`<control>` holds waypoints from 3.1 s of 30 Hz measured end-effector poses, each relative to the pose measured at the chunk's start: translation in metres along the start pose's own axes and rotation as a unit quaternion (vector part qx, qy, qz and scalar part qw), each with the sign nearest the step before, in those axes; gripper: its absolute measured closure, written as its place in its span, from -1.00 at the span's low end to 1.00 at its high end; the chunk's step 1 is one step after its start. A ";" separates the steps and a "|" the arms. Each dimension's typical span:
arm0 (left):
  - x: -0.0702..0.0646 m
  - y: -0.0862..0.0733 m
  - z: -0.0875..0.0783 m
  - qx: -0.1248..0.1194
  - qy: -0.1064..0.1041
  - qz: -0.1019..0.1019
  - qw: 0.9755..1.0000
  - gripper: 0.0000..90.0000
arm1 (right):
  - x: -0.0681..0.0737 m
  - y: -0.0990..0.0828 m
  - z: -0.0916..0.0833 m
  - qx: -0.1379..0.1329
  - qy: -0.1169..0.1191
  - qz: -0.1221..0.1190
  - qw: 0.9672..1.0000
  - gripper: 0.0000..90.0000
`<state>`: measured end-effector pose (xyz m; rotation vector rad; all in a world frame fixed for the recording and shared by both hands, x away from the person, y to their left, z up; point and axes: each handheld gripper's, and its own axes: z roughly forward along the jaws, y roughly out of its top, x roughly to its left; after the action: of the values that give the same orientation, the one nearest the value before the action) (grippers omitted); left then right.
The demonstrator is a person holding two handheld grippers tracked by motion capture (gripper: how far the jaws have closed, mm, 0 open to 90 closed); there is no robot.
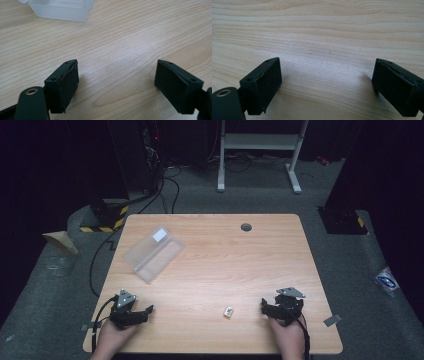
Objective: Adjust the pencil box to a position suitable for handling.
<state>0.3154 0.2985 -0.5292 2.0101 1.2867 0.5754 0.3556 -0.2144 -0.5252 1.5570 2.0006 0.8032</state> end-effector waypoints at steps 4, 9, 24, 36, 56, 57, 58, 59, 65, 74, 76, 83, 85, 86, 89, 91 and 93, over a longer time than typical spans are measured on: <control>0.000 0.000 0.000 -0.001 0.000 0.000 1.000 -0.56 | 0.000 0.000 0.000 0.000 0.000 0.001 1.000 -0.81; 0.000 0.000 0.000 -0.001 0.003 -0.003 1.000 -0.54 | 0.000 0.000 0.000 0.001 0.001 0.003 1.000 -0.81; -0.003 0.001 -0.003 -0.004 0.002 0.001 1.000 -0.15 | 0.000 0.000 0.000 -0.001 0.004 0.000 1.000 -0.79; -0.004 0.005 -0.011 -0.040 -0.008 -0.028 0.999 -0.08 | 0.000 0.001 0.000 -0.001 0.006 -0.002 1.000 -0.78; -0.007 0.053 -0.009 -0.079 0.014 -0.017 0.997 -0.07 | 0.001 0.001 0.001 -0.006 0.018 -0.018 1.000 -0.71; -0.007 0.053 -0.009 -0.079 0.014 -0.017 0.997 -0.06 | 0.001 0.001 0.001 -0.007 0.017 -0.018 1.000 -0.70; -0.006 0.059 -0.005 -0.084 0.009 -0.019 0.996 -0.05 | 0.001 0.001 0.000 -0.007 0.017 -0.016 1.000 -0.70; -0.006 0.059 -0.005 -0.084 0.009 -0.019 0.996 -0.05 | 0.001 0.001 0.000 -0.007 0.017 -0.016 1.000 -0.70; -0.002 0.068 0.006 -0.086 -0.004 -0.019 0.996 -0.01 | 0.001 0.001 0.000 -0.007 0.017 -0.014 1.000 -0.68; 0.010 0.069 0.022 -0.084 -0.008 -0.027 0.996 0.04 | 0.000 0.001 0.000 -0.010 0.015 -0.015 1.000 -0.64; 0.012 0.069 0.023 -0.085 -0.009 -0.027 0.996 0.06 | 0.000 0.001 0.000 -0.010 0.015 -0.015 1.000 -0.64; 0.021 0.069 0.035 -0.079 -0.001 -0.038 0.996 0.11 | 0.000 0.001 0.000 -0.010 0.014 -0.013 1.000 -0.62; 0.022 0.069 0.036 -0.081 -0.002 -0.040 0.996 0.16 | 0.000 0.001 0.000 -0.010 0.014 -0.011 1.000 -0.62; 0.025 0.071 0.039 -0.082 -0.002 -0.041 0.996 0.19 | 0.000 0.001 0.000 -0.010 0.014 -0.011 1.000 -0.62; 0.025 0.073 0.044 -0.071 0.003 -0.040 0.997 0.22 | 0.000 0.001 0.000 -0.011 0.014 -0.012 1.000 -0.61; 0.027 0.073 0.048 -0.067 0.006 -0.039 0.997 0.25 | 0.000 0.001 0.000 -0.011 0.013 -0.010 1.000 -0.59; 0.030 0.073 0.052 -0.067 0.007 -0.048 0.997 0.26 | 0.000 0.001 0.000 -0.011 0.012 -0.009 1.000 -0.58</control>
<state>0.4072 0.2889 -0.5104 1.8276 1.3097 0.6146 0.3562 -0.2142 -0.5245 1.5210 2.0144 0.8381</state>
